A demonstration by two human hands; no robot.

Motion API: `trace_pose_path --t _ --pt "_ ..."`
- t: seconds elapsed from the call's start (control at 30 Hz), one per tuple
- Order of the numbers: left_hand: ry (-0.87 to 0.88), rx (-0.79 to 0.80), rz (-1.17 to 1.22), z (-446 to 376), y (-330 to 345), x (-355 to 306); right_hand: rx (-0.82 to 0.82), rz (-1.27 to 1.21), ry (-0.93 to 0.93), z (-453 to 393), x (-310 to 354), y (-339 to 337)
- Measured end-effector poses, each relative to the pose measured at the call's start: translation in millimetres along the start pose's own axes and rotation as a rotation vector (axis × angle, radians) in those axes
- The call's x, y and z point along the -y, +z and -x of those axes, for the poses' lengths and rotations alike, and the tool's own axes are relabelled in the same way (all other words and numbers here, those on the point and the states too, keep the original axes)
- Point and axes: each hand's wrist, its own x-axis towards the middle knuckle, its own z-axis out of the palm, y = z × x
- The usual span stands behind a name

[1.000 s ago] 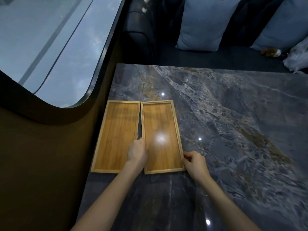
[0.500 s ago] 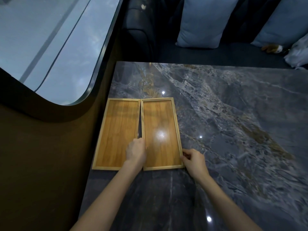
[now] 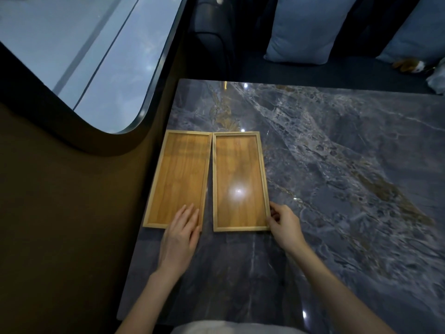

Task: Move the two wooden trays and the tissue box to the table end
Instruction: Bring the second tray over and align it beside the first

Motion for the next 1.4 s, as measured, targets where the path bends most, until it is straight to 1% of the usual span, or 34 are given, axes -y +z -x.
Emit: trace_pose_path --t 0.07,0.17,0.33,0.8,0.97,1.2,1.33,1.4 --pt "0.022 0.040 -0.079 9 6 5 0.012 -0.011 -0.006 2 0 0" --pt "0.026 0.086 -0.135 16 14 8 0.023 -0.019 -0.021 5 1 1" --pt "0.013 0.106 -0.017 16 16 7 0.010 -0.013 -0.025 9 1 7" --pt "-0.032 0.024 0.110 16 20 6 -0.009 -0.037 -0.029 13 3 16" --pt "-0.080 -0.017 0.146 14 21 1 -0.008 -0.067 -0.034 16 5 20" --pt "-0.097 -0.064 0.092 14 24 0 -0.016 -0.100 -0.043 17 5 21" --pt "-0.081 -0.064 0.008 14 23 -1 -0.021 -0.095 -0.045 17 5 22" --pt "-0.045 -0.050 -0.056 13 23 0 -0.016 -0.089 -0.043 17 5 22"
